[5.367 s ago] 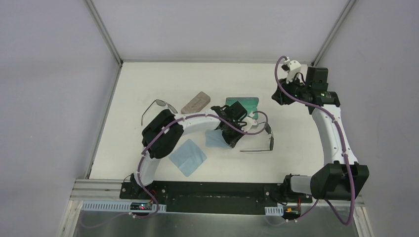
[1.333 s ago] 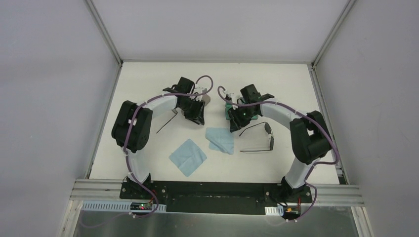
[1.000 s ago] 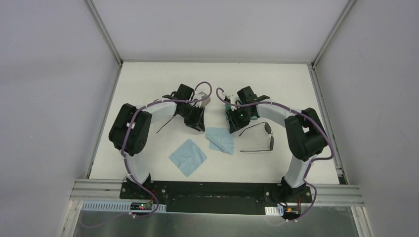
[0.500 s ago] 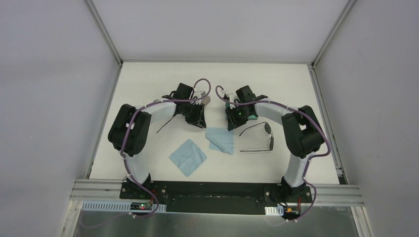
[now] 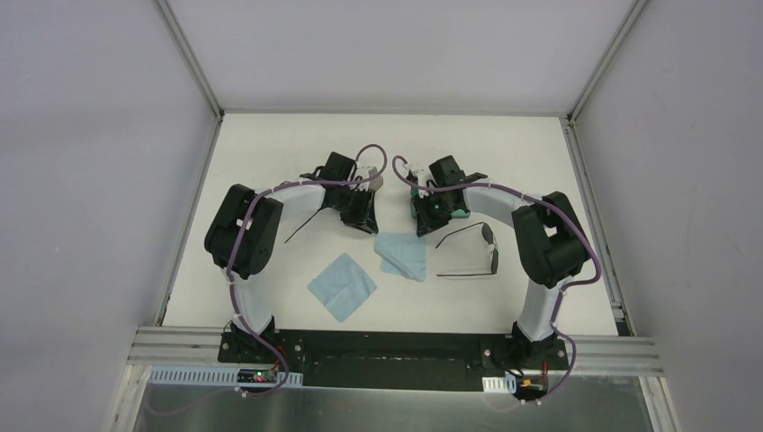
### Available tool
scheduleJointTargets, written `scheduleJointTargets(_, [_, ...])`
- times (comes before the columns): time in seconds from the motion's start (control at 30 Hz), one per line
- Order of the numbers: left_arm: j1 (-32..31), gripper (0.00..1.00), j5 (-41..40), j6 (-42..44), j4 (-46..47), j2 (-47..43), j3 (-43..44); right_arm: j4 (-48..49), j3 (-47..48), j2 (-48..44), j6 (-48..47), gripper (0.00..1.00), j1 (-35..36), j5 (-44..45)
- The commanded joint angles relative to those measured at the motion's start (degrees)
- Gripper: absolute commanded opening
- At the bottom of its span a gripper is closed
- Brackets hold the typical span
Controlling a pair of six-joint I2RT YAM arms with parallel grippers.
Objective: Organize the sunglasses
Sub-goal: Fold the glasses cleaning cloth at the center of the board.
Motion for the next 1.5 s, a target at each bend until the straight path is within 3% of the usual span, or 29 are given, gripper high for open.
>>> scheduleJointTargets(0.0, [-1.55,0.28,0.44,0.19,2.35,1.85,2.69,0.57,0.97,0.32,-1.23,0.16,-0.1,2.4])
scheduleJointTargets(0.17, [-3.26,0.19,-0.18,1.44,2.22,3.02,3.33,0.42,1.42,0.34,-1.93,0.1,-0.28,2.38])
scheduleJointTargets(0.33, [-3.53,0.17,-1.64,1.87,1.6,2.67,2.44,0.3,0.91,0.0,-2.36,0.08,-0.43,2.15])
scheduleJointTargets(0.57, [-3.6,0.0,-5.2,2.86,0.36,3.23,5.02,0.8,0.71,-0.84,-2.74,0.0,-0.75,1.81])
scheduleJointTargets(1.0, [-3.64,0.0,-3.47,2.71,-0.37,4.59,10.65,0.07,5.11,-1.21,-3.89,0.0,-1.5,0.12])
scheduleJointTargets(1.13, [-4.07,0.23,-5.77,2.62,-1.1,3.99,9.07,0.11,3.79,-1.49,-4.16,0.0,-1.51,0.28])
scheduleJointTargets(1.47, [-7.38,0.25,-9.17,3.99,-1.75,3.17,6.41,0.39,2.37,-1.78,-3.95,0.0,-2.25,0.36])
